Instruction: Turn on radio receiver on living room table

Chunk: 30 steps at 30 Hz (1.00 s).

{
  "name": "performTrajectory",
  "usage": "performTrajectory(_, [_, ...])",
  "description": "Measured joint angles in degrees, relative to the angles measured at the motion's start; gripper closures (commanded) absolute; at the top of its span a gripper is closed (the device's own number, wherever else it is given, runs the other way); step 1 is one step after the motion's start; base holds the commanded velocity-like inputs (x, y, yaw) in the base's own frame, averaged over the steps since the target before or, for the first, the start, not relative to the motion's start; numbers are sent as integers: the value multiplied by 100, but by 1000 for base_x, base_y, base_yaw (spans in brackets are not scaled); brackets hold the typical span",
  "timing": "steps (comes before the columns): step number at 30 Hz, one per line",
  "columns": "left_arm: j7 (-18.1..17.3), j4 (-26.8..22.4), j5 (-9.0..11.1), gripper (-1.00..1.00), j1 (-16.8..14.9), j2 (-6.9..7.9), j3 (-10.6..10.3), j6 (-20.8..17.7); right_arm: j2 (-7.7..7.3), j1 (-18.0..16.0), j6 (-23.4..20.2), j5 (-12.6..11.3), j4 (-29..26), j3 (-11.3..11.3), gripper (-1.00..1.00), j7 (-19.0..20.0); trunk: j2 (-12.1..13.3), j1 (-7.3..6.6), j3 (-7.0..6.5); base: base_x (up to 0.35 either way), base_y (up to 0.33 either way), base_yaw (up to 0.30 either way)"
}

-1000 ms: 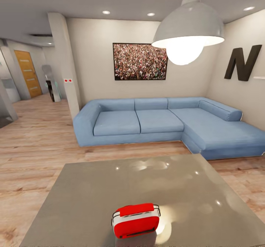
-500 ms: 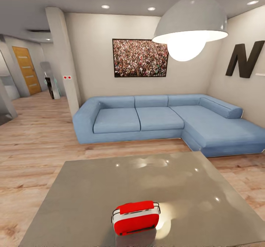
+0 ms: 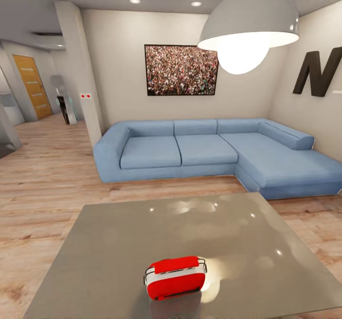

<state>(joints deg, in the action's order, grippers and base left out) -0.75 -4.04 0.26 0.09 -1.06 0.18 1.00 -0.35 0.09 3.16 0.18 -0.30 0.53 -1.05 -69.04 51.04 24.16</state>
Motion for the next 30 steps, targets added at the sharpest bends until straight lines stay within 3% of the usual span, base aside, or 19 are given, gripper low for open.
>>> performTrajectory(30, [5, 0, 0, -100, 0, -9, 12, 6, -12, 0, 0, 0, 0, -4, -100, 0, 0, 0, 278, 0, 0, 0])
